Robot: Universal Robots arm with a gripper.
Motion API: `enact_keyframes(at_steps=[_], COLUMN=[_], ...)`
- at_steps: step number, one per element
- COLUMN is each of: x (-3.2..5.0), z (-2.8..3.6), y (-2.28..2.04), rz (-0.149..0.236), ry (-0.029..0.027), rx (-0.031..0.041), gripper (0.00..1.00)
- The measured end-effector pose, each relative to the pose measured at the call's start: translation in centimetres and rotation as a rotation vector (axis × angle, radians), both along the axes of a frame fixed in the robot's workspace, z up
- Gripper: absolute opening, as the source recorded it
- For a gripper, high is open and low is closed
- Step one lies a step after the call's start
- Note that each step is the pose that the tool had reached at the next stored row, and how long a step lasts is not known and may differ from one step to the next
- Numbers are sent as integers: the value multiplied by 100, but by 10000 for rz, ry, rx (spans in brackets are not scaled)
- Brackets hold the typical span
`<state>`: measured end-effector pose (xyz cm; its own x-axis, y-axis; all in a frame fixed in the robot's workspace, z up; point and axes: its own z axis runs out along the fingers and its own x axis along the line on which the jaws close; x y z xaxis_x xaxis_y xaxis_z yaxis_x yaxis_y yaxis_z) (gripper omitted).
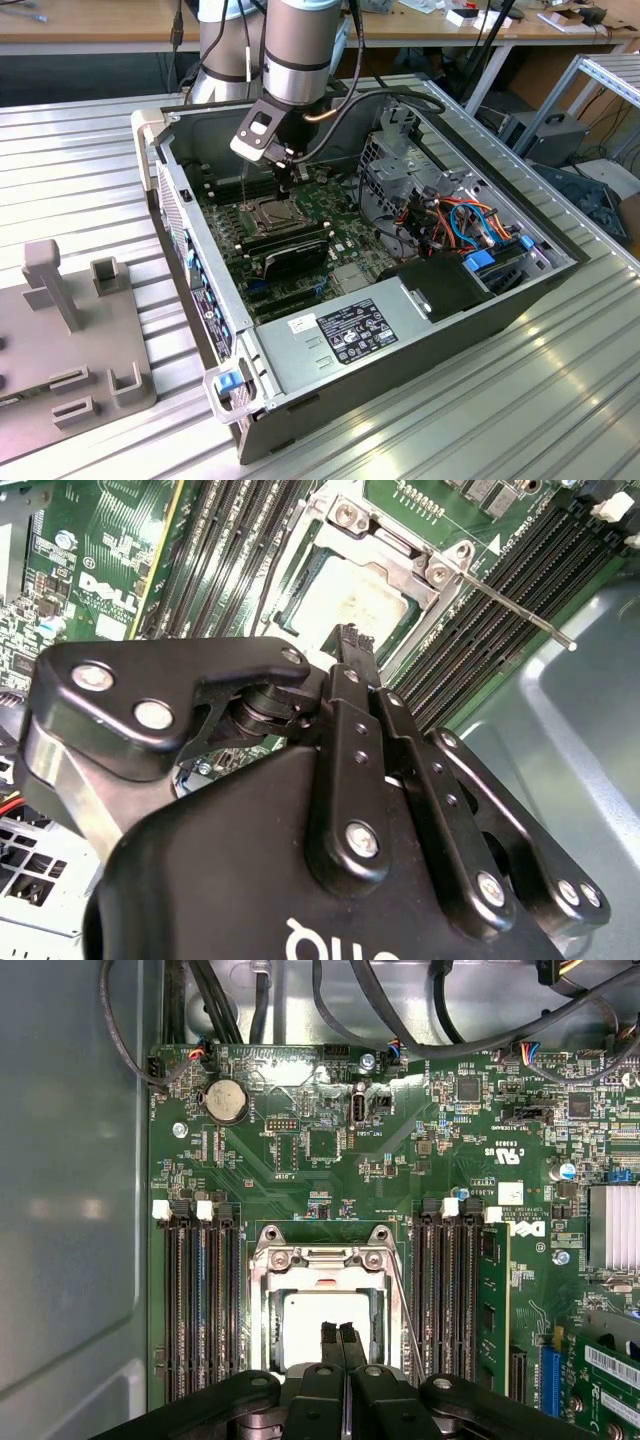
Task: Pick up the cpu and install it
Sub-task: 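Install the first cpu locking lever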
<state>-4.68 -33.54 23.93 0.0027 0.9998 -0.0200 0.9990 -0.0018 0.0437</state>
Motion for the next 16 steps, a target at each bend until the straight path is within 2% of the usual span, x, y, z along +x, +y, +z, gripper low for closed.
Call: enact_keyframes(at_steps=[3, 5, 12, 16], x=[-33, -106, -262, -264], z=[-2, -4, -8, -7], y=[0, 0, 0, 0], rz=[1, 1, 1, 2], ry=[0, 0, -1, 0], rx=[0, 0, 2, 1], gripper=[11, 11, 11, 11])
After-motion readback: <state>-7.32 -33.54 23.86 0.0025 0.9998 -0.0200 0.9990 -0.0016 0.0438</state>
